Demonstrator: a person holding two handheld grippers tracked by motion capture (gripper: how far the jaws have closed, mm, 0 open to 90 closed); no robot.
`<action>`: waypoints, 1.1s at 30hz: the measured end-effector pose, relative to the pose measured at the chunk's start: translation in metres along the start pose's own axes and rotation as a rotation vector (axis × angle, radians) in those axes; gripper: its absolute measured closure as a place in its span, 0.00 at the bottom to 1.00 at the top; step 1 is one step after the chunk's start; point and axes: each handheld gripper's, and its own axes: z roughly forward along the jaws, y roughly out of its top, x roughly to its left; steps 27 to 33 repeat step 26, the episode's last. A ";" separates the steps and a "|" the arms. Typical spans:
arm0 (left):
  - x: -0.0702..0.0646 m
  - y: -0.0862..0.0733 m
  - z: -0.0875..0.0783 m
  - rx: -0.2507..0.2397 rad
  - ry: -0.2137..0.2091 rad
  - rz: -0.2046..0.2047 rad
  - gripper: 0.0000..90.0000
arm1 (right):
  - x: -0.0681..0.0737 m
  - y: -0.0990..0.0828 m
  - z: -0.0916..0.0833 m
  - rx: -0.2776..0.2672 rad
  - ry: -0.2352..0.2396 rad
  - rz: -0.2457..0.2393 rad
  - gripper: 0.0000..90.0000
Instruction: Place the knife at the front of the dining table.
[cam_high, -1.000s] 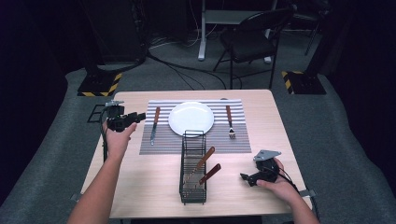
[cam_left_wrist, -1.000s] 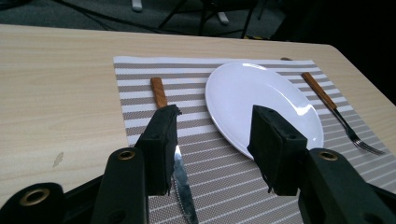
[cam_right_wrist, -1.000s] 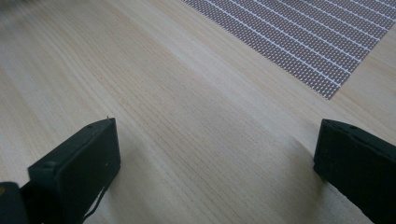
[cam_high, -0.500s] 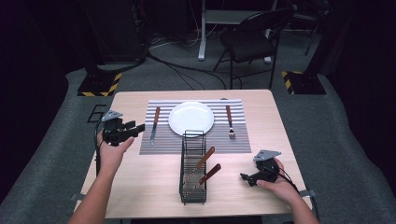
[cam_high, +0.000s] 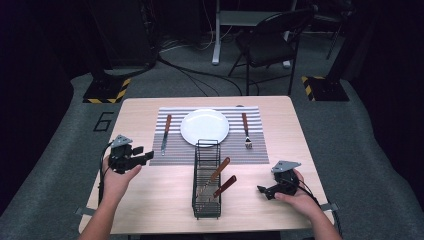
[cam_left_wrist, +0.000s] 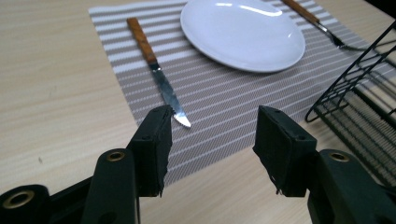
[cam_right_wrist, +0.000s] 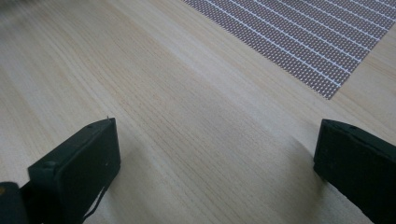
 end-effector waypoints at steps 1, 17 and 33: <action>0.001 -0.003 0.000 0.005 0.002 -0.007 0.50 | 0.000 0.000 0.000 0.000 0.000 0.000 0.00; 0.033 -0.067 0.010 0.089 0.153 0.030 0.44 | 0.000 0.000 0.000 0.000 0.000 0.000 0.00; 0.048 -0.077 0.009 0.062 0.220 -0.008 0.40 | 0.000 0.000 0.000 0.000 0.000 0.000 0.00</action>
